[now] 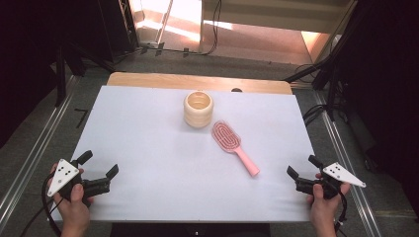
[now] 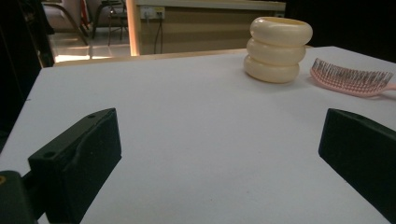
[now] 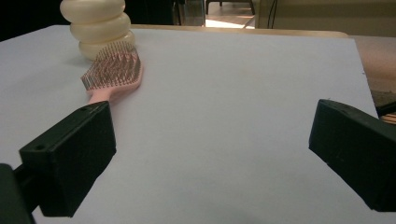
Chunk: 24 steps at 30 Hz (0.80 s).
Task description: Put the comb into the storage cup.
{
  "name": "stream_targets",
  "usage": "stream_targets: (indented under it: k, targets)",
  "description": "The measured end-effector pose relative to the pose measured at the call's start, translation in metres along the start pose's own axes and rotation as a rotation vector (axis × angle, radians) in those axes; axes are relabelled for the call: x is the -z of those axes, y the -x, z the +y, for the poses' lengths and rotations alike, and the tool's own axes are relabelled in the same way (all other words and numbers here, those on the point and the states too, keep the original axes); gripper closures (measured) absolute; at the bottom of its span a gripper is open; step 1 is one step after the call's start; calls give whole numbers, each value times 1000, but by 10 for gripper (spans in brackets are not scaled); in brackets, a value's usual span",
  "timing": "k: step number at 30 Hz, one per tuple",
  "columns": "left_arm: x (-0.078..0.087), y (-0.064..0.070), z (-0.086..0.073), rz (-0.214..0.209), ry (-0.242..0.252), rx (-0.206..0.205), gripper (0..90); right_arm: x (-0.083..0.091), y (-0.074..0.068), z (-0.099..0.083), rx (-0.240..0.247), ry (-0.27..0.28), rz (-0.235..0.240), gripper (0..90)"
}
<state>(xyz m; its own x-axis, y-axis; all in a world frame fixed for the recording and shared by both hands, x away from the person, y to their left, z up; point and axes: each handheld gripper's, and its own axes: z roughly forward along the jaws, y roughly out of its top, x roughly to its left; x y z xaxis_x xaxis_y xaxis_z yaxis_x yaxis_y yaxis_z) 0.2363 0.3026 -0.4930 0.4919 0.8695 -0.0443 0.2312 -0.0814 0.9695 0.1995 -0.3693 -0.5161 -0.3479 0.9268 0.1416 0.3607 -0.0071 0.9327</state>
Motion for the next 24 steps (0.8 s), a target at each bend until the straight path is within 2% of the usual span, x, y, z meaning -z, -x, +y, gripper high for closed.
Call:
stream_targets:
  k: [1,6,8,12,14,20,24]
  targets:
    - [0,0,0,11,6,0,0,0,0,0,2,1,0,0]
    - [-1,2,-1,10,-1,-11,0,1,0,1,-7,1,-2,0]
    - [-1,2,0,9,2,-11,0,1,2,3,-12,-4,14,0]
    - [-2,2,0,7,0,-5,0,3,2,6,-16,-12,14,0]
    - [-2,2,0,3,-2,-6,0,5,1,11,19,-27,9,0]
    - [-2,3,0,-4,-4,-18,0,9,-6,22,41,-54,20,0]
    - [-3,4,0,-17,-4,-23,0,9,-15,36,48,-89,22,0]
